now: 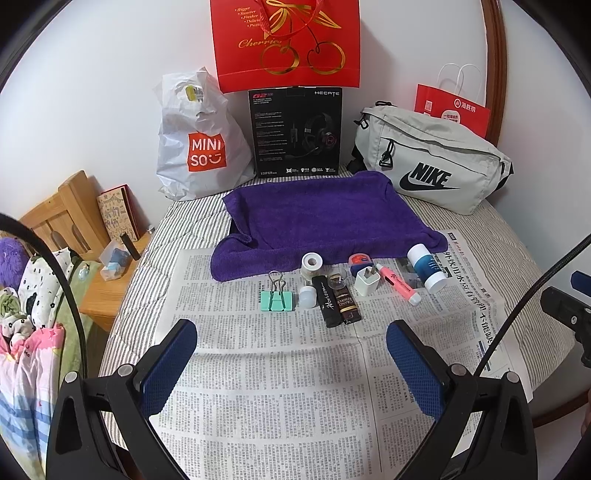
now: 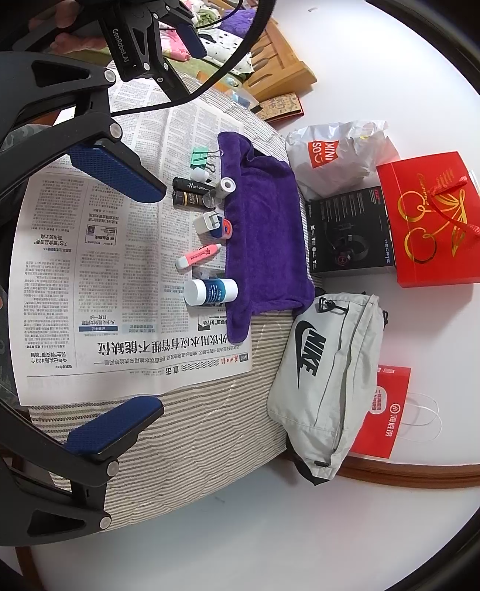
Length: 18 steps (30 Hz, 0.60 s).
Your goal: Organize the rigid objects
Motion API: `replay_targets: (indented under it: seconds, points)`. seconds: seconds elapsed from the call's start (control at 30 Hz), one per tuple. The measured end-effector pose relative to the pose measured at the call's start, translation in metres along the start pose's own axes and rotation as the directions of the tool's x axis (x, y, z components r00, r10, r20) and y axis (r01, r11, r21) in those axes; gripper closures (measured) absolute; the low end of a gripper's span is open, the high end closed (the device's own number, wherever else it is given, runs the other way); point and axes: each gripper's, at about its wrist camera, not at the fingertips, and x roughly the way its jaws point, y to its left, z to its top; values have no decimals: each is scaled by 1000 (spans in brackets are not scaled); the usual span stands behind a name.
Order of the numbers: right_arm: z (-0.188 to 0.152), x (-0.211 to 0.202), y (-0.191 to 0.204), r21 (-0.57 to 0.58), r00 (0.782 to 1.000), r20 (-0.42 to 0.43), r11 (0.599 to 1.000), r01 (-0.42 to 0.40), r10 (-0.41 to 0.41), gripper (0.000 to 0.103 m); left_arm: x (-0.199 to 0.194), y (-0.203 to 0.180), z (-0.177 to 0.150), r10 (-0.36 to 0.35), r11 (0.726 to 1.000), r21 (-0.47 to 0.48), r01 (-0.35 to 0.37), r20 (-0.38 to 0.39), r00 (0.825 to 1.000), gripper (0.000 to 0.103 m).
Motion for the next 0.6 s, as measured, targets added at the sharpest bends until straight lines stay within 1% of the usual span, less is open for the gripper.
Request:
replay_targets:
  seconds: [0.6]
  points:
    - [-3,2,1,0,1000,-2,1000,-3,3,0,0,-1,1,-4,1000,0,4,-3,1000,0]
